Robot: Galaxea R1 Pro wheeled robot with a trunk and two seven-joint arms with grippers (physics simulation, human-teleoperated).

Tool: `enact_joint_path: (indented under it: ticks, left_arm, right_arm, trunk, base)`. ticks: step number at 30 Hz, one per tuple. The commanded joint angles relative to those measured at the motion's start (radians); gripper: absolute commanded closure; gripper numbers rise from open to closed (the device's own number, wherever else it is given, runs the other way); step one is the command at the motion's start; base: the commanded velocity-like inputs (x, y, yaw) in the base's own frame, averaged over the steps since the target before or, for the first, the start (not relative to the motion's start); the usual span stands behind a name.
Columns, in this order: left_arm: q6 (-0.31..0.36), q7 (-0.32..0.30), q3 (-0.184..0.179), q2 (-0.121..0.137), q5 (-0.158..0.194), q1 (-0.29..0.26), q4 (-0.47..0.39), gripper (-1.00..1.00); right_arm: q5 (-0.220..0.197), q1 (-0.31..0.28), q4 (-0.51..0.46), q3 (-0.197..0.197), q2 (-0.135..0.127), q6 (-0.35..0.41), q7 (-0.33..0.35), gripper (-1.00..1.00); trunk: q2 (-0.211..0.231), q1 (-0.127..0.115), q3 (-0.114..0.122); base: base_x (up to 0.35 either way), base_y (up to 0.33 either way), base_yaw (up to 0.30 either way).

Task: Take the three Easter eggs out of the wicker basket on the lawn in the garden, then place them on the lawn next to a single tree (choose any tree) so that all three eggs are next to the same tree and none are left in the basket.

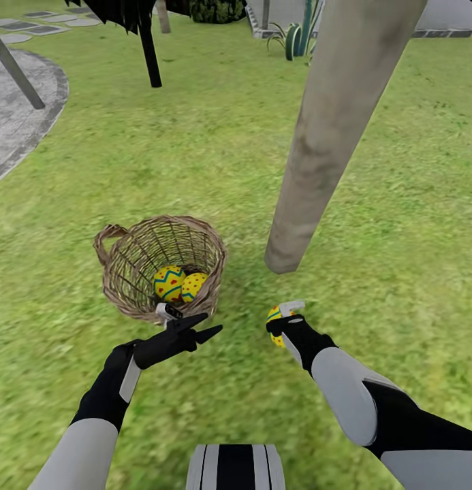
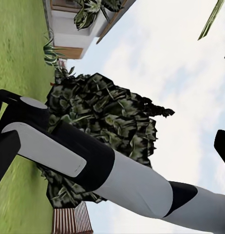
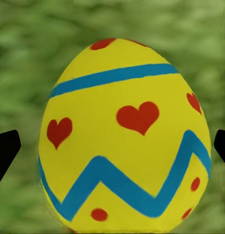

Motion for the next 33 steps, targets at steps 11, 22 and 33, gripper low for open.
enact_joint_path:
  ticks: [11,22,33]
  left_arm:
    - [0.011,-0.006,0.002,-0.001,-0.005,0.0,0.0,-1.0]
    - [0.011,-0.006,0.002,-0.001,-0.003,0.0,0.0,-1.0]
    - [0.012,-0.006,-0.015,-0.001,-0.003,0.0,-0.001,-1.0]
  right_arm:
    - [0.009,0.0,-0.001,-0.007,0.001,0.005,-0.001,-1.0]
    - [0.008,0.0,-0.002,-0.007,0.001,0.004,0.001,-1.0]
    - [0.007,0.0,-0.005,-0.008,0.001,0.015,-0.001,-1.0]
  trunk:
    - [0.002,-0.005,0.042]
    - [0.005,-0.01,0.085]
    - [0.008,-0.015,0.127]
  base:
    - [0.0,0.0,0.0]
    - [0.0,0.0,0.0]
    - [0.0,0.0,0.0]
